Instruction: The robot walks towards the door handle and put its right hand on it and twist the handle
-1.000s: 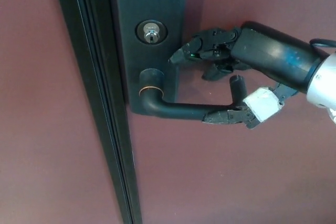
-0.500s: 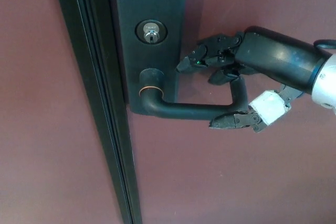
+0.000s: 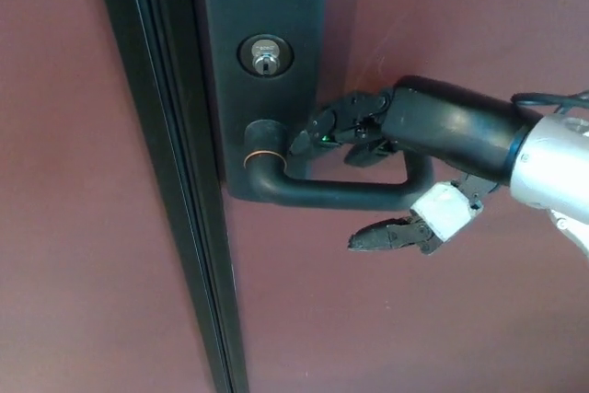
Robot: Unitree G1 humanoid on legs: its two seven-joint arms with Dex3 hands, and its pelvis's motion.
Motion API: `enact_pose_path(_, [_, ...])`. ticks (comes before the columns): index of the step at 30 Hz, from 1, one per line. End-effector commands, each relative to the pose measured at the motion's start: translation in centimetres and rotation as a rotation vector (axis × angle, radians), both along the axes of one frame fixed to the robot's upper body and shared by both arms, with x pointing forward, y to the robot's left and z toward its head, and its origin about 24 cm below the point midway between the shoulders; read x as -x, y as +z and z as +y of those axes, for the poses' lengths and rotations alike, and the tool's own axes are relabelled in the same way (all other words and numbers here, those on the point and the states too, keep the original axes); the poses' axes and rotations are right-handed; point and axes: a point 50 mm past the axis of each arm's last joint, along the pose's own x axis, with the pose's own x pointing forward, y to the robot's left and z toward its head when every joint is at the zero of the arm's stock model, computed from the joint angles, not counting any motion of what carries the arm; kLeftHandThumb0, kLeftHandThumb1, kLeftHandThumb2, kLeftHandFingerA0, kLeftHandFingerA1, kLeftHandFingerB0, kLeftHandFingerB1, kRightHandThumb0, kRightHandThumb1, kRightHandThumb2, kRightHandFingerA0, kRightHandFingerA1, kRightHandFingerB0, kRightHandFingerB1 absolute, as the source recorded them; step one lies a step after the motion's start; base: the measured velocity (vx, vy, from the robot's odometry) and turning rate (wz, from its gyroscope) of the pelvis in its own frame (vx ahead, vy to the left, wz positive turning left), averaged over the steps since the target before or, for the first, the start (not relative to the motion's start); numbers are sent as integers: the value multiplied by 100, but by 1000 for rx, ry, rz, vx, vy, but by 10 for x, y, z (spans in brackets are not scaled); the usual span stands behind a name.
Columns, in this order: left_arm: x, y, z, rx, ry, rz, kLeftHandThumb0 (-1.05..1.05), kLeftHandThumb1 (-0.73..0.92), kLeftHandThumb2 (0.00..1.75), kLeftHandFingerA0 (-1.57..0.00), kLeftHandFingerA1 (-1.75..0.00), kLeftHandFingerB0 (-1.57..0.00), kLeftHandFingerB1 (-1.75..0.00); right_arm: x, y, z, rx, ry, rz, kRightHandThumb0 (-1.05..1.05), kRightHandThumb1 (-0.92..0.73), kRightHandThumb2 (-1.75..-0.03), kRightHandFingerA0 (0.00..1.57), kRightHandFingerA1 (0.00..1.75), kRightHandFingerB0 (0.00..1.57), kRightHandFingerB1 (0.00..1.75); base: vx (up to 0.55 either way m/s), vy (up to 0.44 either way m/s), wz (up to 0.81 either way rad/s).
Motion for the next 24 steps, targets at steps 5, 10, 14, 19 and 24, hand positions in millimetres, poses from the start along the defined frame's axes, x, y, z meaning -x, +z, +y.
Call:
enact_pose_path(5, [-5,1,0,-25,-13,24,-29,57,57,-65,-45,-52,-41,-8,-20,4,46,-16,65,-47,-53,-56,46,42,37,36,0,0,0])
enact_pose_path(10, [-6,2,1,-7,18,12,-29,57,57,-70,-47,-52,-41,-11,-23,5,52,-21,72,-47,-53,-56,46,42,37,35,0,0,0])
enact_pose_path(14, [-10,4,1,6,24,-3,-29,57,57,-70,-47,-51,-41,-14,-23,4,67,-33,71,-47,-53,-56,46,42,37,35,0,0,0])
enact_pose_path(19, [-6,3,3,10,34,-2,-28,57,57,-69,-46,-52,-41,-13,-26,6,77,-36,78,-47,-53,-56,46,42,36,35,0,0,0])
enact_pose_path(24, [-8,4,4,-3,18,8,-31,57,56,-66,-45,-53,-41,-15,-32,10,93,-49,84,-48,-53,-56,46,42,37,35,0,0,0])
